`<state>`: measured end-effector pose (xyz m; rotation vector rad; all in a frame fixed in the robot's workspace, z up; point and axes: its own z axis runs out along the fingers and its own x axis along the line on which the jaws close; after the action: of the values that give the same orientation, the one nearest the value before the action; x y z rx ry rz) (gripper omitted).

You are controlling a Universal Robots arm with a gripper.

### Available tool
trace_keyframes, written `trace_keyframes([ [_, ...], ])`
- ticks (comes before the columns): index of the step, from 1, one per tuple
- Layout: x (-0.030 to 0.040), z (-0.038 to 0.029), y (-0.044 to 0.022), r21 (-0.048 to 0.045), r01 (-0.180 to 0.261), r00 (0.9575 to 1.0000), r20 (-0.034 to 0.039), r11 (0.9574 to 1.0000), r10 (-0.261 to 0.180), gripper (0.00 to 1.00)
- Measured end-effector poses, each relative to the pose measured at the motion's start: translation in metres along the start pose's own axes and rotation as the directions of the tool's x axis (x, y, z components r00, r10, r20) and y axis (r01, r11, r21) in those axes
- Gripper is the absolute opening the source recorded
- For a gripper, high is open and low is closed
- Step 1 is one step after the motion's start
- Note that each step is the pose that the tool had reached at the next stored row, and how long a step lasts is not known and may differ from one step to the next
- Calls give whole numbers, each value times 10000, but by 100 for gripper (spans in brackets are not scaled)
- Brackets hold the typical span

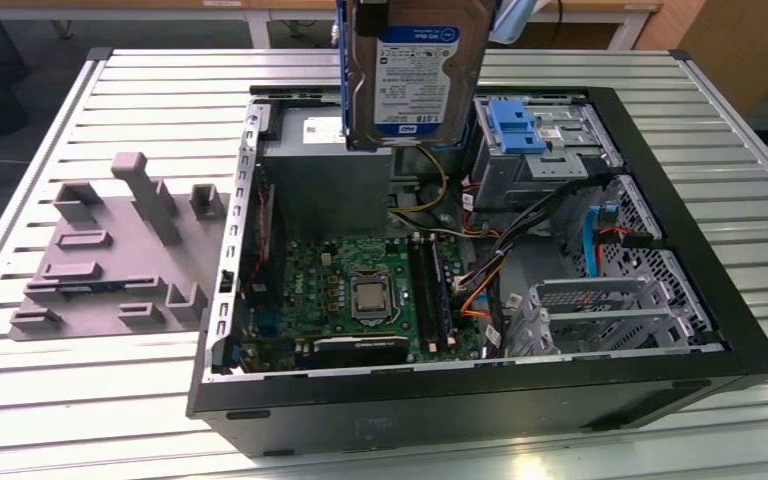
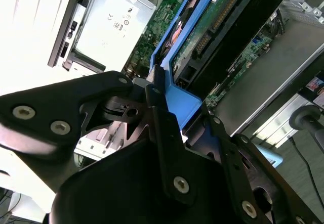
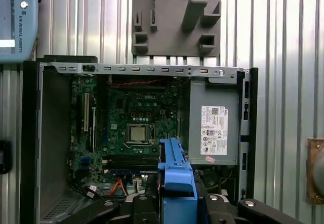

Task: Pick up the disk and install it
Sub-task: 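Insert the disk into the insertion slot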

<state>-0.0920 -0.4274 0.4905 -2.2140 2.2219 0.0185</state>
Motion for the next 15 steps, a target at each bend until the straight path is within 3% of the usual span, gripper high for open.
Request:
trace_keyframes([
  [15, 81, 0, 0, 1, -1, 10000, 1, 10000, 1, 36],
])
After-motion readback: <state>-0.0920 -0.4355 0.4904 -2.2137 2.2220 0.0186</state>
